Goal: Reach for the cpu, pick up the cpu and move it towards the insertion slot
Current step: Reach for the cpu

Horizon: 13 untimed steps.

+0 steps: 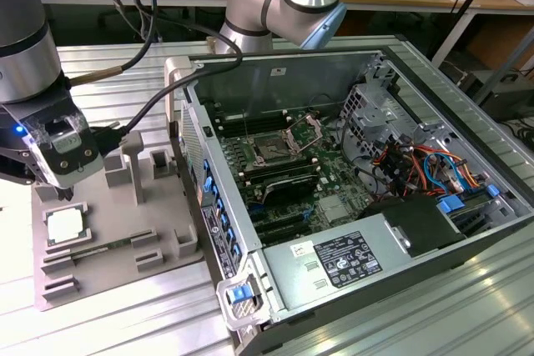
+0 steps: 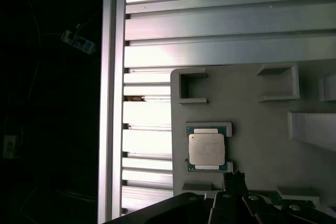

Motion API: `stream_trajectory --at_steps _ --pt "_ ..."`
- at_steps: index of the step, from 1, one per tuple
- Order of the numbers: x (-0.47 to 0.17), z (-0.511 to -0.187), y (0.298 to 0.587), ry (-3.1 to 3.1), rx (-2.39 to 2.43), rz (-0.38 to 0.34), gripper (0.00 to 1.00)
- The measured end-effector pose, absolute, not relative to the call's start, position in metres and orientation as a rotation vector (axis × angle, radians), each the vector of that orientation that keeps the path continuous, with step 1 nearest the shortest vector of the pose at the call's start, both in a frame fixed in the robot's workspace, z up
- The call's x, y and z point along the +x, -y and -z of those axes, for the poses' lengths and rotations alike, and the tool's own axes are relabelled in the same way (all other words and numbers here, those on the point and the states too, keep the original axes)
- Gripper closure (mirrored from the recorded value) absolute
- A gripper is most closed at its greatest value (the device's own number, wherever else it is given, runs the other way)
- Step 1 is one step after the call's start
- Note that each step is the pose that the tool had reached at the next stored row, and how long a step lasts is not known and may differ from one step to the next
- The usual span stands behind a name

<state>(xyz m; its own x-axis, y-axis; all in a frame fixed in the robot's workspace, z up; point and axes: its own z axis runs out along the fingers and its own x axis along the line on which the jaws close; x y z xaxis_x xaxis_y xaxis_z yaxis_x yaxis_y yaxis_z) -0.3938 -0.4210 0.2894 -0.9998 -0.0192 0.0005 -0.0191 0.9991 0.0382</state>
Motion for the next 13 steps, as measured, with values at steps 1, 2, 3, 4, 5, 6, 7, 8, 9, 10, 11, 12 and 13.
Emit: stream_trajectory --at_steps 1,2,3,4,5,6,7,8,9,10,11,12,13 --pt "-0.3939 -0.2891 0.4210 3.140 0.030 0.060 0.89" --pt "-0.3939 -0.2890 0.4210 3.140 0.030 0.060 0.89" --pt "-0.3938 -0.2888 0.4210 3.140 0.030 0.060 0.89" --pt "-0.3938 -0.2886 0.4210 3.140 0.030 0.060 0.89" --pt "-0.3938 -0.2884 0.4210 3.140 0.030 0.060 0.89" --pt "-0.3939 -0.2883 0.4210 3.140 0.030 0.060 0.89" --pt "-0.3938 -0.2881 0.4210 3.140 0.030 0.060 0.89" --pt "-0.3938 -0.2879 0.4210 3.140 0.030 0.060 0.89" --pt "-0.3938 -0.2877 0.4210 3.140 0.030 0.060 0.89" --pt "-0.3938 -0.2876 0.4210 3.140 0.030 0.060 0.89" --pt "-0.3938 -0.2874 0.4210 3.140 0.030 0.060 0.89" --pt "-0.3938 -0.2872 0.4210 3.140 0.030 0.060 0.89" --pt "-0.3938 -0.2870 0.4210 3.140 0.030 0.060 0.89"
